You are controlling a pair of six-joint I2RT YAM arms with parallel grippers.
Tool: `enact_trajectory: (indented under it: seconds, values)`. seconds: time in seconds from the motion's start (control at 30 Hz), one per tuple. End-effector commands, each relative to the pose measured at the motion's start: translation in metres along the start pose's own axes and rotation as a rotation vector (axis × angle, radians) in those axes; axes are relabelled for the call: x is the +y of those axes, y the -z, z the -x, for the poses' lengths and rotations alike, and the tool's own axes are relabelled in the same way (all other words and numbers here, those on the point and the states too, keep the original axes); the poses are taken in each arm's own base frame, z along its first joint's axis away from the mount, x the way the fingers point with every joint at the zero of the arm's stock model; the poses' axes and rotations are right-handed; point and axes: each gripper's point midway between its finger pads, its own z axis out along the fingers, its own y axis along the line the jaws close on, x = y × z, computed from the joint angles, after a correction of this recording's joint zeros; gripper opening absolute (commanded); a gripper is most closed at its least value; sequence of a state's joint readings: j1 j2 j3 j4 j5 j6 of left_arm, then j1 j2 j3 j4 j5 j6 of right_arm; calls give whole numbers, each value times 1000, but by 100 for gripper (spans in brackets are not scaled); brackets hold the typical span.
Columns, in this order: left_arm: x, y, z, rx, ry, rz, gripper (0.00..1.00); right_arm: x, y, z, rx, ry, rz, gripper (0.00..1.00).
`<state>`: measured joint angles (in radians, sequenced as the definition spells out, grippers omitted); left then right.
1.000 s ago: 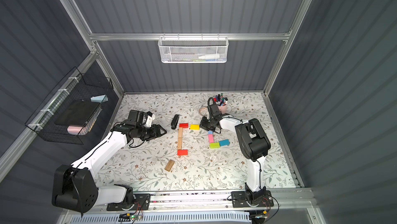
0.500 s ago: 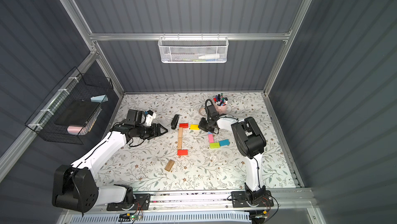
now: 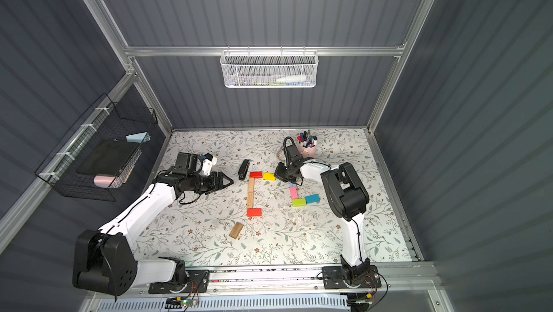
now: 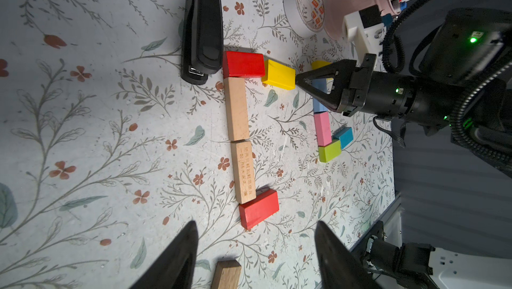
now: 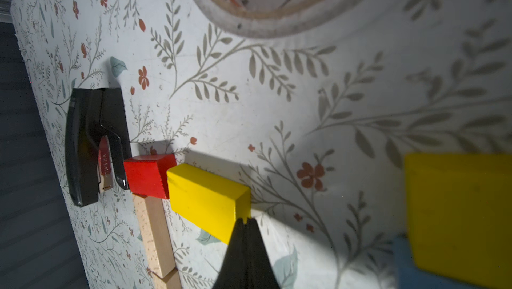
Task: Assemble the letter c with building blocks
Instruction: Assemble the building block at the center of the board.
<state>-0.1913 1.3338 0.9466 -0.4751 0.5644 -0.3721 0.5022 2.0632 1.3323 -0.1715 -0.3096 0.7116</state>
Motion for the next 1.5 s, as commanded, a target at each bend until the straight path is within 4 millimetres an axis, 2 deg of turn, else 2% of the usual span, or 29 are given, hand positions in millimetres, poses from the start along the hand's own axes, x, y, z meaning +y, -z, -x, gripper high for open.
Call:
enact_trajectory:
  seconds: [0.0, 0.17, 0.33, 0.43, 0.57, 0.7, 0.9, 1.1, 1.23, 1.47]
  values:
    - [-1, 2, 0, 2, -21, -17, 65, -4, -9, 0, 8, -17, -22, 0]
    - [0, 1, 0, 3, -19, -18, 65, -3, -12, 1, 16, -13, -23, 0]
    - [1, 1, 0, 3, -18, -19, 65, -8, -5, 9, -27, -6, -67, 0]
    - [1, 0, 0, 5, -19, -20, 65, -5, 6, 12, -65, 10, -96, 0]
    - [1, 2, 0, 0, -20, -17, 65, 6, 26, 3, -97, 39, -96, 0]
    - [0, 2, 0, 0, -21, -20, 65, 17, 31, -16, -69, 69, -69, 0]
    - [-1, 2, 0, -1, -24, -27, 65, 29, 21, -33, 8, 123, -24, 0]
    - [-2, 3, 1, -4, -26, -28, 65, 24, 9, -48, 101, 181, -49, 0]
    - [-2, 4, 1, -5, -27, -28, 65, 15, 2, -52, 130, 195, -85, 0]
    - [-1, 4, 2, -6, -27, -27, 65, 13, -7, -47, 132, 195, -100, 0]
